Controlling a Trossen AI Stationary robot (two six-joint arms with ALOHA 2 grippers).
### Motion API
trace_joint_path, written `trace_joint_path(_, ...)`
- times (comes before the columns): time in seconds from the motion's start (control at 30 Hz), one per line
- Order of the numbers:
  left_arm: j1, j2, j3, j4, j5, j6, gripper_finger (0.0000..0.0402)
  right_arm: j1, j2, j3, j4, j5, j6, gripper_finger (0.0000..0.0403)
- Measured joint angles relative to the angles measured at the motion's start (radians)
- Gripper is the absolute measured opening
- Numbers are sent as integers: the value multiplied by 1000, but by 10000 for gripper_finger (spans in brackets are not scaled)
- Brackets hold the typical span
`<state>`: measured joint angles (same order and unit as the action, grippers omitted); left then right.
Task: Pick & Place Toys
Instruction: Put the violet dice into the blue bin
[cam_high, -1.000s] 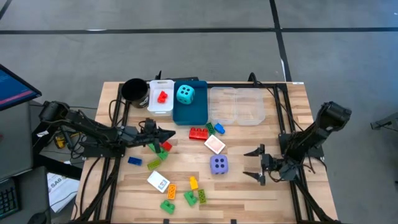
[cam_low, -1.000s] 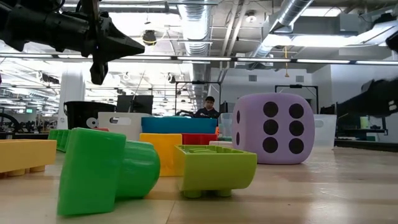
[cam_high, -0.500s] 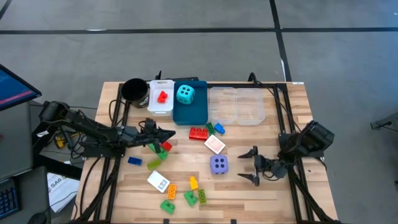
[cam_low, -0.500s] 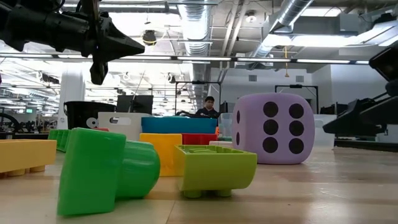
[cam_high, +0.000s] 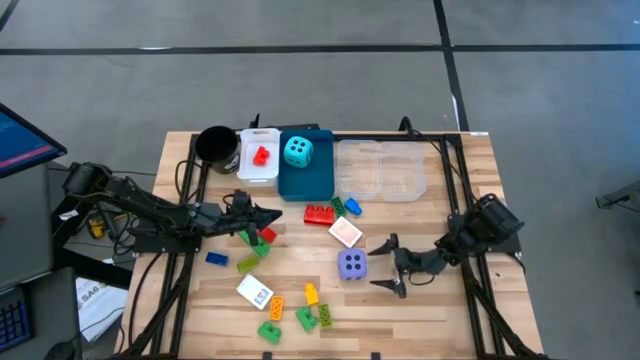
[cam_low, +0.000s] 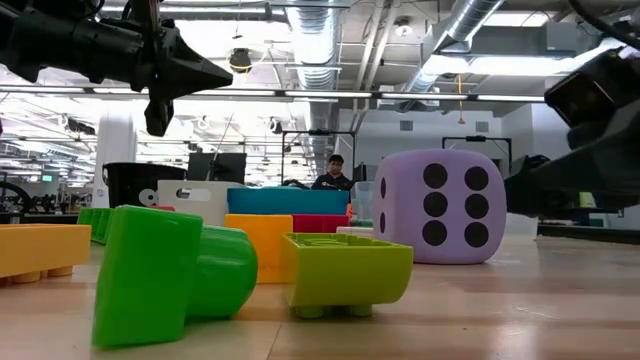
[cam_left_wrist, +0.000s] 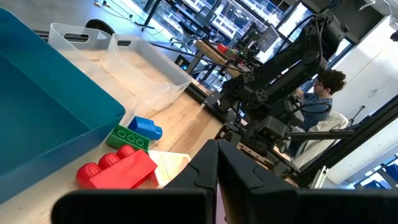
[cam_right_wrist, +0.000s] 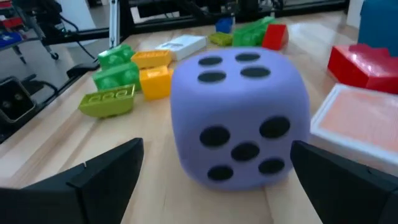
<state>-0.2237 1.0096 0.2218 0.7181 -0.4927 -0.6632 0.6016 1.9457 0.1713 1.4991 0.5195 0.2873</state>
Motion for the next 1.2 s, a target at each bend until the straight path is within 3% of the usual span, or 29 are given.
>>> trace_joint_path(1.07, 0, 0, 0, -3, 0, 0, 0, -161, 0, 74, -113, -30, 1, 400)
trace_joint_path(1.2, 0, 0, 0, -3, 0, 0, 0, -167, 0, 74, -118, -74, -1, 400)
